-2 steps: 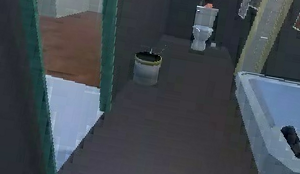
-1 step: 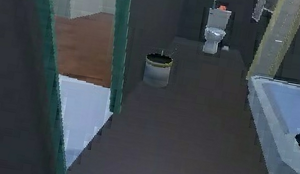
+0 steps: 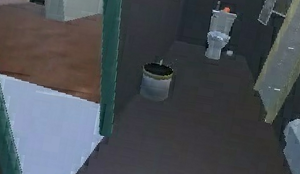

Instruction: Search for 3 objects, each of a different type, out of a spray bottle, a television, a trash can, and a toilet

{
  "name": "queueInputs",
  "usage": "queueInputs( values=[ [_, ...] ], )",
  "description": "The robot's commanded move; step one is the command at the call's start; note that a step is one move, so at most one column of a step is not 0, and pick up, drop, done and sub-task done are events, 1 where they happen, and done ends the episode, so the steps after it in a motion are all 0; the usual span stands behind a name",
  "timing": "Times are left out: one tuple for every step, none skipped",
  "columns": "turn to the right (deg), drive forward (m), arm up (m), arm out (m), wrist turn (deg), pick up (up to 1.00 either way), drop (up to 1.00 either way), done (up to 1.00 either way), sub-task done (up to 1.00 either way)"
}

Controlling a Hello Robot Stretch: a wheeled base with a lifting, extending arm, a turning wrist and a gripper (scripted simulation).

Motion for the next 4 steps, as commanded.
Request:
queueInputs(
  values=[
    [0.0,0.9,0.0,0.0,0.0,0.0,0.0,0.0,0.0],
    [36.0,0.0,0.0,0.0,0.0,0.0,0.0,0.0,0.0],
    [0.0,1.0,0.0,0.0,0.0,0.0,0.0,0.0,0.0],
    [-45.0,0.0,0.0,0.0,0.0,0.0,0.0,0.0,0.0]
  ],
)
